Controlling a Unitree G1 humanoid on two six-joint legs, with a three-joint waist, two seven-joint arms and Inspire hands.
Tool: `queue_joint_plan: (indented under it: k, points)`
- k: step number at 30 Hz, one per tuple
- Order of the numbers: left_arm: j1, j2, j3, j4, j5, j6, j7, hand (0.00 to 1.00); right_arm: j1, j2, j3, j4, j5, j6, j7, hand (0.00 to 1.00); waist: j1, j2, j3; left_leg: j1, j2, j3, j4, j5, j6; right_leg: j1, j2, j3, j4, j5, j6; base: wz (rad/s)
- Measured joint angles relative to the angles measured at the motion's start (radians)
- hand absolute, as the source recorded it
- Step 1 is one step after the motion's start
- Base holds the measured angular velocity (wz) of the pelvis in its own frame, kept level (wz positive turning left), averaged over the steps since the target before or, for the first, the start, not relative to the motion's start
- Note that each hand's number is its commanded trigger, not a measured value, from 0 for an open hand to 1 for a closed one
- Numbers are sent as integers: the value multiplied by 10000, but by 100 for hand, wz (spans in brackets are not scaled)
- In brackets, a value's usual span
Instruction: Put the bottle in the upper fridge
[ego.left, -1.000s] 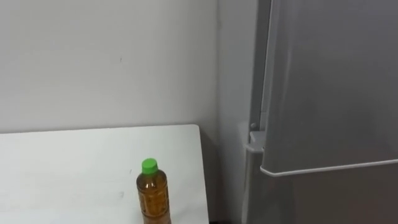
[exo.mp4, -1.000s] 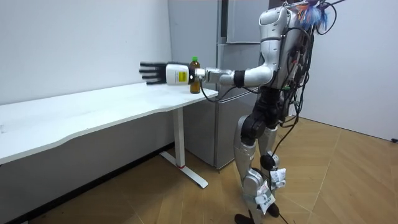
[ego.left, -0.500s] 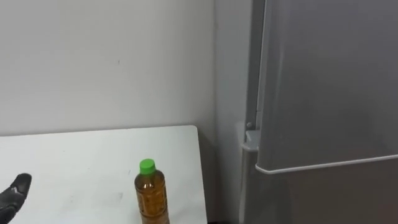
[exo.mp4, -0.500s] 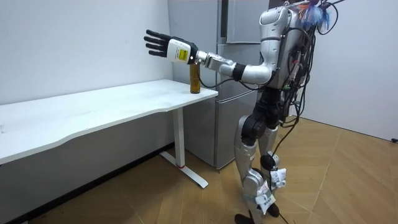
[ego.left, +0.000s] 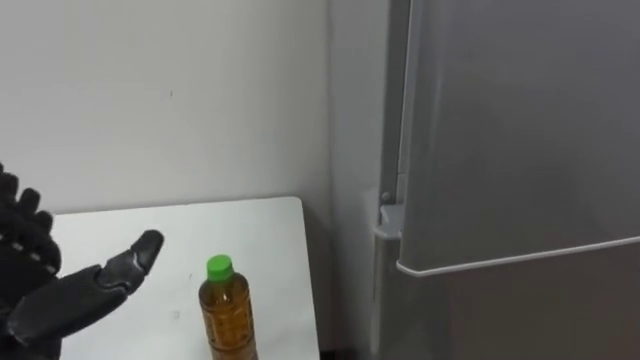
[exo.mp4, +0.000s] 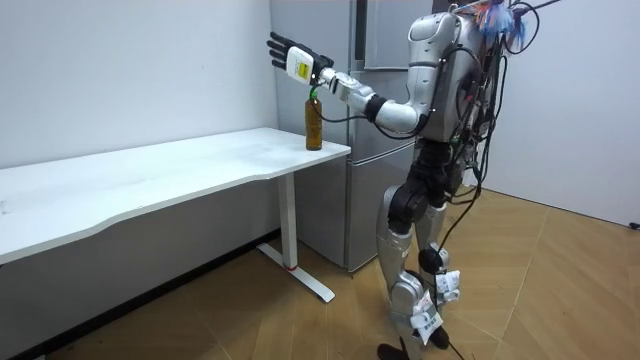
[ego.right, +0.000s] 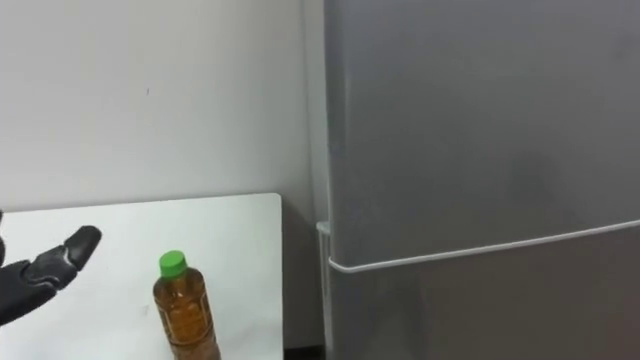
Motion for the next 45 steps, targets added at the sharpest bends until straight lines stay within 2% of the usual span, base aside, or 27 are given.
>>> queue_joint_plan:
  k: [5, 10, 13, 17, 23, 25, 33, 38, 40, 45]
  points:
    - [-499, 0, -236, -304, -135, 55, -869, 0, -55, -6, 2, 4, 1, 0, 84, 0, -134, 78, -50, 24, 5, -1, -6, 0, 0, 20, 4, 12, 26, 5, 1, 0]
    - [-765, 22, -717, -313, -270, 373, -1503, 0, -14, -44, -5, 12, 14, 144, 91, 0, -210, 147, -72, 43, 9, 5, -19, 0, 0, 48, -6, 14, 20, 6, 1, 0]
    - [-765, 33, -867, -395, -584, 553, -1713, 0, -6, -45, -5, 9, 48, 144, 98, 0, -234, 162, -61, 10, 13, 11, -19, 0, 0, 3, -6, 17, 23, 6, 0, 0]
    - [-768, 38, -1111, -431, -963, 578, -2009, 0, -129, -54, 29, 32, 62, 145, 106, 0, -399, 192, -52, 15, 11, 14, -16, 0, 0, 12, -14, 18, 42, 7, -2, 1]
    - [-806, 64, -1824, -431, -951, 702, -2312, 0, -212, -94, 306, 44, 185, 215, 98, 0, -458, 189, -50, 0, 4, 39, -5, 1, 1, -56, -9, 35, 15, 4, -2, 0]
    - [-986, 62, -2082, -431, -845, 833, -2455, 0, -262, -124, 388, 51, 102, 215, 140, 0, -469, 149, -25, -5, 5, 35, -9, 1, 1, -57, -6, 37, 9, 4, -2, 0]
    - [-1121, 53, -2402, -429, -850, 1006, -3195, 0, -487, -151, 415, 320, 86, 218, 238, 0, -693, 193, -43, -1, 19, 78, -50, 1, 1, -36, 0, 59, 6, 6, -2, -1]
    - [-1162, 60, -2642, -349, -660, 1155, -3680, 0, -664, -206, 416, 467, 36, 220, 295, 0, -720, 276, 9, 11, 89, 180, -55, 1, 0, -62, -4, 43, 6, 12, 1, -3]
    - [-1164, 61, -2762, -340, -391, 1319, -3947, 0, -790, -226, 415, 623, 29, 221, 290, 0, -743, 358, 34, -12, 88, 181, -52, 1, 1, -94, -6, 33, 6, 12, 2, 0]
    - [-1195, 57, -2918, -341, -173, 1671, -4426, 0, -809, -272, 416, 637, 38, 227, 291, 0, -814, 464, 7, -39, 89, 183, -45, 1, 0, -152, 6, 31, -1, 11, 0, 0]
